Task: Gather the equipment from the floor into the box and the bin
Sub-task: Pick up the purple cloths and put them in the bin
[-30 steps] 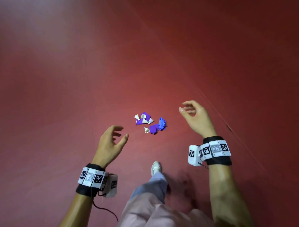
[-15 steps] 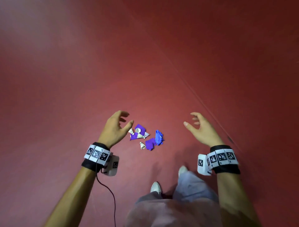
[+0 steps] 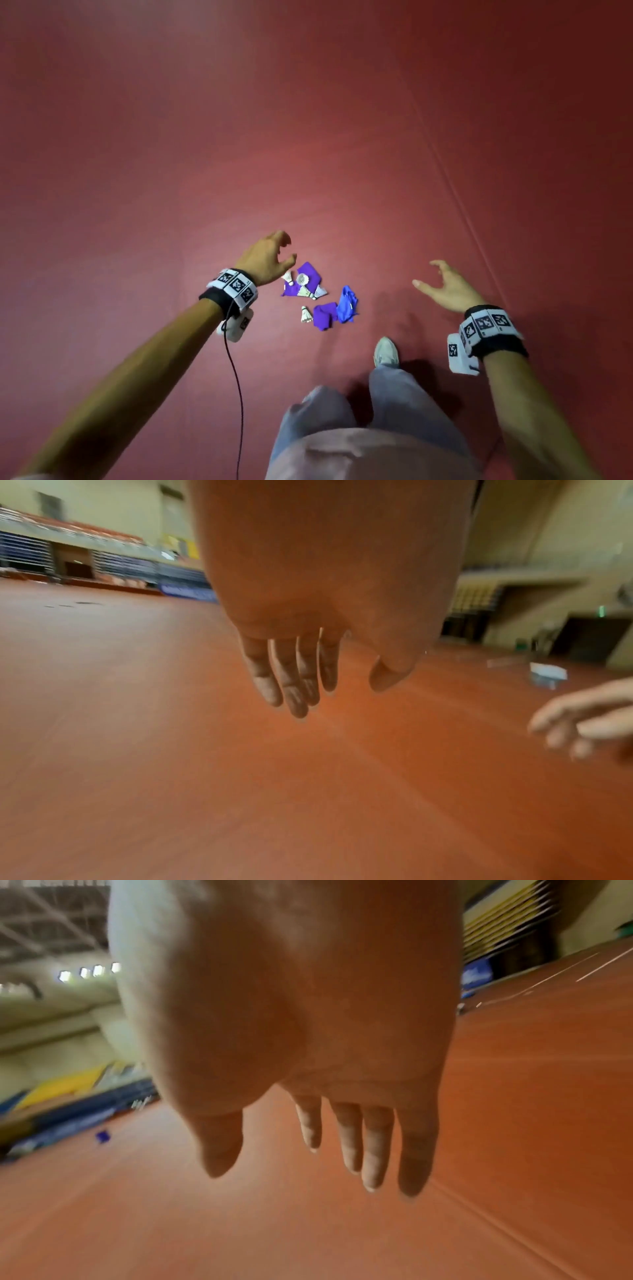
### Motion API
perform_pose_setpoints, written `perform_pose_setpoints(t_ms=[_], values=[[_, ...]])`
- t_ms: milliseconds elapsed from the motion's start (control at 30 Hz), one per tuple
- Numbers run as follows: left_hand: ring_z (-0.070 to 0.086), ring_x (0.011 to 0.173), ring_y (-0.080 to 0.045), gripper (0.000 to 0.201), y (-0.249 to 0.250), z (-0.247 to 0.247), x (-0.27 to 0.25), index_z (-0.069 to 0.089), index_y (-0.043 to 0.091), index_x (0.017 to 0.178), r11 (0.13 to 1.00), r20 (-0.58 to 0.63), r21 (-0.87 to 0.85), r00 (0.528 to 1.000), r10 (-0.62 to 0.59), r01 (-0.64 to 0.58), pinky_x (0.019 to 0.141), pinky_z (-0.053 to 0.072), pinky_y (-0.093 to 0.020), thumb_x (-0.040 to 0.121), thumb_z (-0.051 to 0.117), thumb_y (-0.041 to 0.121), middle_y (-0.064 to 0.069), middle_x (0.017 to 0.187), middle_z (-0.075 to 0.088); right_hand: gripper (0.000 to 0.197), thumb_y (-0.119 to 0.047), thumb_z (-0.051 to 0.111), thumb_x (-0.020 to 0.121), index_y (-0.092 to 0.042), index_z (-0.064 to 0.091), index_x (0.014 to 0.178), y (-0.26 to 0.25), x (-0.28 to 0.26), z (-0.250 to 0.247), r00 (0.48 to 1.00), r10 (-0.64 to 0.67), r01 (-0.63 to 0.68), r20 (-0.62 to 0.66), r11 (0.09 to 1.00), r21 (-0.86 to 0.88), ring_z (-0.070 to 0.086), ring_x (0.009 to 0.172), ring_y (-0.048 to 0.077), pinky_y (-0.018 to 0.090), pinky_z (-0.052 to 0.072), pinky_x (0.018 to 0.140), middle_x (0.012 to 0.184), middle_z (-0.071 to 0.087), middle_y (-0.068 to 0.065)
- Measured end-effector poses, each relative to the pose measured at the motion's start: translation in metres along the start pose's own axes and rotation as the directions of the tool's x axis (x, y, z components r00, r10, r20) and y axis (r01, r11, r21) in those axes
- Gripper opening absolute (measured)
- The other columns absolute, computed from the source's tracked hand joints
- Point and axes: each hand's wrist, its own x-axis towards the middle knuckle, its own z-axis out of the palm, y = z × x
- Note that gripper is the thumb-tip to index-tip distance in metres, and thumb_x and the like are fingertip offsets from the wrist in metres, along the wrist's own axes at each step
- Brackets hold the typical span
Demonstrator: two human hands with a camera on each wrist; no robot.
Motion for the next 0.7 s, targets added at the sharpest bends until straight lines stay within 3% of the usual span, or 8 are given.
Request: perform_pose_setpoints(t_ms=[100, 233, 400, 500, 700], values=[[0.064, 0.112, -0.034, 0.049, -0.030, 0.063, 0.030, 0.053, 0.012, 0.132, 0.973, 0.200, 0.229, 0.977, -0.072, 0.025, 0.090, 0.051, -0.040, 0.095, 0.063, 0.042, -0.010, 0.129, 0.062, 0.079, -0.052, 0.071, 0.091, -0.017, 0.037, 0.153, 0.013, 0.054, 0.030, 0.994, -0.003, 0.016, 0.113, 0.993, -0.115, 0.044, 0.143, 0.033, 0.044, 0.037, 0.118, 0.155, 0.044, 0.017], [0.058, 0.126, -0.033, 0.062, -0.082, 0.169, 0.045, 0.041, 0.011, 0.147, 0.906, 0.422, 0.423, 0.884, -0.200, 0.002, 0.101, 0.045, -0.041, 0.097, 0.060, 0.044, -0.011, 0.142, 0.053, 0.078, -0.049, 0.072, 0.091, -0.015, 0.038, 0.153, 0.062, 0.113, 0.098, 0.961, 0.037, 0.043, 0.274, 0.958, -0.282, 0.050, 0.139, 0.028, 0.034, 0.040, 0.113, 0.153, 0.050, 0.012], [0.058, 0.128, -0.032, 0.063, -0.144, 0.307, 0.071, 0.041, 0.012, 0.145, 0.892, 0.488, 0.449, 0.821, -0.297, 0.056, 0.101, 0.046, -0.041, 0.095, 0.063, 0.043, -0.009, 0.141, 0.054, 0.093, -0.052, 0.073, 0.087, -0.021, 0.024, 0.160, 0.134, 0.207, 0.185, 0.898, 0.121, 0.123, 0.424, 0.854, -0.505, 0.047, 0.142, 0.029, 0.035, 0.039, 0.115, 0.156, 0.046, 0.010], [0.056, 0.129, -0.032, 0.069, -0.178, 0.392, 0.095, 0.037, 0.010, 0.150, 0.905, 0.512, 0.423, 0.815, -0.271, 0.036, 0.102, 0.046, -0.042, 0.094, 0.064, 0.043, -0.010, 0.144, 0.052, 0.098, -0.054, 0.072, 0.086, -0.029, 0.016, 0.163, 0.150, 0.279, 0.238, 0.892, 0.058, 0.222, 0.448, 0.808, -0.547, 0.047, 0.140, 0.032, 0.036, 0.040, 0.115, 0.152, 0.047, 0.013], [0.042, 0.143, -0.038, 0.080, -0.244, 0.547, 0.149, 0.025, 0.010, 0.159, 0.937, 0.516, 0.350, 0.837, -0.182, -0.012, 0.106, 0.044, -0.043, 0.095, 0.063, 0.038, -0.016, 0.158, 0.038, 0.091, -0.053, 0.070, 0.088, -0.032, 0.021, 0.162, 0.163, 0.418, 0.354, 0.853, -0.176, 0.473, 0.490, 0.657, -0.587, 0.045, 0.139, 0.031, 0.039, 0.039, 0.116, 0.152, 0.042, 0.007]])
